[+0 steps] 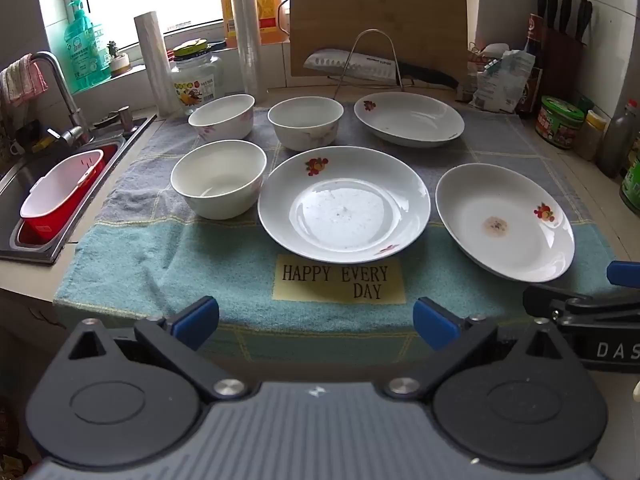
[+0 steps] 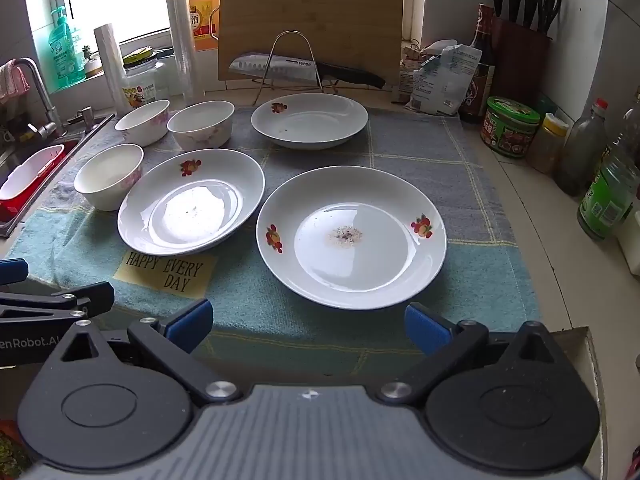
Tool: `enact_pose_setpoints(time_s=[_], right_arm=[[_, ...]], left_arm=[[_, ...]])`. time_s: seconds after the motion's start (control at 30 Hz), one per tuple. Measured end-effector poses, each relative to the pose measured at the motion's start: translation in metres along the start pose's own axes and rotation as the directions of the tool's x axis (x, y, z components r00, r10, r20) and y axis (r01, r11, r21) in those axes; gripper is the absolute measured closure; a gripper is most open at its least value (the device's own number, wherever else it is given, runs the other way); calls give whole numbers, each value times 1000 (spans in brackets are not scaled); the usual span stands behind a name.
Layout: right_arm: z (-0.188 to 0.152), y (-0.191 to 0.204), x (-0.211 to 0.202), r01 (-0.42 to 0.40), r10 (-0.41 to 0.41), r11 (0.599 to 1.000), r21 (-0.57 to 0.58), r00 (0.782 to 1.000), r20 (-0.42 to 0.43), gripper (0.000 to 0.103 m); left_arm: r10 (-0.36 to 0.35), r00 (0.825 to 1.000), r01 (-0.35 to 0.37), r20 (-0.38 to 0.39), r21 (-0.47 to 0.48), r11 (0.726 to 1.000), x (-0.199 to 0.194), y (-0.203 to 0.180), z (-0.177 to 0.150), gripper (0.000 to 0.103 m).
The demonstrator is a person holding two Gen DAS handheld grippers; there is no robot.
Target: Organize plates and bowls
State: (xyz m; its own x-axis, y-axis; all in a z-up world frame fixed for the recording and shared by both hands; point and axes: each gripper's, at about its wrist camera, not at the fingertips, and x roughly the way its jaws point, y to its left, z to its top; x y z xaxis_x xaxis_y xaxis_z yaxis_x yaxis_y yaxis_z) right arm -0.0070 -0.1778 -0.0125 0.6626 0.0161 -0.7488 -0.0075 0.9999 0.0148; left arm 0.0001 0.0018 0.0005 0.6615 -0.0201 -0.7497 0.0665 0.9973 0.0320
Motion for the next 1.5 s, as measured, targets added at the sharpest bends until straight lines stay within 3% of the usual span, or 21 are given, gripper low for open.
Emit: enact_pose_setpoints(time_s=[1.5], right_arm=[[1,5,2,2,-2,1000,-9,1000,4,0]], left_arm=[[6,1000,-6,-15,18,1000,5,1,4,1]])
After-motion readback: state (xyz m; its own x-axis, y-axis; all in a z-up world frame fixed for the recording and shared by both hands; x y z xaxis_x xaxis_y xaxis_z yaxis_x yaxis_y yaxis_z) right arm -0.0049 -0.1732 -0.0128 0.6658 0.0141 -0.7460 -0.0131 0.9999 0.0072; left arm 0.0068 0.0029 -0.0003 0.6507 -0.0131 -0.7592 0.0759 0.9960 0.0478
